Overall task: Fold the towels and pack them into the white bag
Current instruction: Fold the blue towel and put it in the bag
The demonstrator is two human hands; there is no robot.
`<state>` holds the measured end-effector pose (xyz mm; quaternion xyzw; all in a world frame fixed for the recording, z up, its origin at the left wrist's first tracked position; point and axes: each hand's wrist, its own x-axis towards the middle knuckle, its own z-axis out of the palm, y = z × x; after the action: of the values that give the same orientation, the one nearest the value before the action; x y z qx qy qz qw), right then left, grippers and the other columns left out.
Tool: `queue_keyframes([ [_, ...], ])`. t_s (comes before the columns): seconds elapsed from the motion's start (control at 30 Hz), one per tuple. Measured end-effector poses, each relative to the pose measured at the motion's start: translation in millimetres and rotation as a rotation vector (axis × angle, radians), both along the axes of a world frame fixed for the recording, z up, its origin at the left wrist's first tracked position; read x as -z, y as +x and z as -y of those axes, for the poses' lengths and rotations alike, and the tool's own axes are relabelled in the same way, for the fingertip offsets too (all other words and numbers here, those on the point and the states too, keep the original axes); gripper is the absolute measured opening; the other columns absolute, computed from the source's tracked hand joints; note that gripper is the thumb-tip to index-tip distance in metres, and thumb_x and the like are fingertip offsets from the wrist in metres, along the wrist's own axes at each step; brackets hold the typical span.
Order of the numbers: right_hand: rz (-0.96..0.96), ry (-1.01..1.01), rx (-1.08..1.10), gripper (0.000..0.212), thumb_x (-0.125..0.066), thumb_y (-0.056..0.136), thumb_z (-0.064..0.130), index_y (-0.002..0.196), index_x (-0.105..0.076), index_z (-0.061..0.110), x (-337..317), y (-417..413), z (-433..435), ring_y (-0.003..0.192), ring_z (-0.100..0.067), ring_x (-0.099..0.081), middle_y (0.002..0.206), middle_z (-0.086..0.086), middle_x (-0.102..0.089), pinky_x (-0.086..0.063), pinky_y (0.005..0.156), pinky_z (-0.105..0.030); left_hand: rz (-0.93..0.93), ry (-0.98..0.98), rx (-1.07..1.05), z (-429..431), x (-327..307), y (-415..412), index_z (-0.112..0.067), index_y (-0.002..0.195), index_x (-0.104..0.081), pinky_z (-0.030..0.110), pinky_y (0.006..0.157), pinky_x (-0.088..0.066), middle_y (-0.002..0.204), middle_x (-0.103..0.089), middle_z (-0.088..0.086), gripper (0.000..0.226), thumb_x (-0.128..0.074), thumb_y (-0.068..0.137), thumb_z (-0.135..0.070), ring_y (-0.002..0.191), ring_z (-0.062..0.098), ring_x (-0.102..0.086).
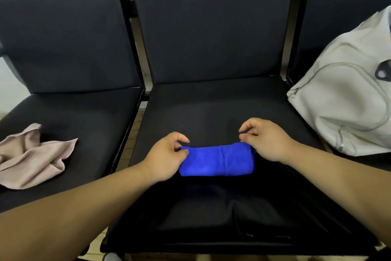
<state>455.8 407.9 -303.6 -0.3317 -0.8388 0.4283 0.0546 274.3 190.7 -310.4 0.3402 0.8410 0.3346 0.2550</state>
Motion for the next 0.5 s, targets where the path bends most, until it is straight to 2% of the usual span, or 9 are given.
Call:
queue_keyframes([
  [0.07,-0.027,-0.112,0.040,0.012,-0.073,0.091,0.032,0.099,-0.065,0.027,2,-2,1,0.081,-0.014,-0.072,0.088,0.004,-0.075,-0.059,0.069,-0.031,-0.050,-0.004,-0.006,-3,3,-3,-0.033,0.113,-0.057,0.019,0.074,-0.046,0.091,-0.068,-0.005,0.023,-0.064,0.096,-0.019,0.085,0.010,-0.066],
  [0.13,-0.036,-0.207,0.014,0.024,-0.079,0.086,0.027,0.105,-0.064,0.027,3,-1,2,0.082,-0.015,-0.073,0.091,0.003,-0.074,-0.058,0.064,-0.027,-0.089,-0.008,0.006,-4,5,-3,-0.032,0.117,-0.056,0.017,0.074,-0.046,0.092,-0.068,-0.007,0.025,-0.064,0.097,-0.021,0.087,0.008,-0.066],
  [0.2,0.004,-0.123,-0.056,0.032,-0.082,0.083,0.022,0.108,-0.062,0.030,6,2,2,0.082,-0.013,-0.071,0.092,0.006,-0.073,-0.056,0.070,-0.026,-0.122,-0.023,0.026,-5,6,-2,-0.034,0.118,-0.054,0.014,0.074,-0.043,0.093,-0.066,-0.010,0.026,-0.063,0.098,-0.022,0.089,0.006,-0.064],
  [0.3,0.091,0.079,-0.127,0.032,-0.082,0.083,0.026,0.102,-0.061,0.040,13,7,1,0.079,-0.008,-0.065,0.091,0.014,-0.071,-0.052,0.079,-0.027,-0.189,-0.054,0.053,-5,9,-1,-0.034,0.116,-0.053,0.012,0.074,-0.041,0.095,-0.064,-0.012,0.024,-0.062,0.098,-0.021,0.089,0.005,-0.061],
  [0.4,0.128,0.136,-0.151,0.027,-0.080,0.084,0.026,0.097,-0.062,0.041,15,8,2,0.076,-0.006,-0.064,0.091,0.017,-0.068,-0.054,0.077,-0.026,-0.280,-0.063,0.084,-6,11,0,-0.030,0.113,-0.054,0.013,0.071,-0.039,0.095,-0.061,-0.011,0.017,-0.059,0.099,-0.020,0.086,0.007,-0.058],
  [0.5,0.147,0.172,-0.179,0.022,-0.079,0.085,0.025,0.095,-0.064,0.037,15,5,1,0.075,0.000,-0.062,0.088,0.016,-0.069,-0.049,0.071,-0.017,-0.318,-0.051,0.091,-9,12,1,-0.029,0.113,-0.054,0.011,0.069,-0.038,0.093,-0.059,-0.012,0.017,-0.059,0.100,-0.020,0.084,0.005,-0.056],
])
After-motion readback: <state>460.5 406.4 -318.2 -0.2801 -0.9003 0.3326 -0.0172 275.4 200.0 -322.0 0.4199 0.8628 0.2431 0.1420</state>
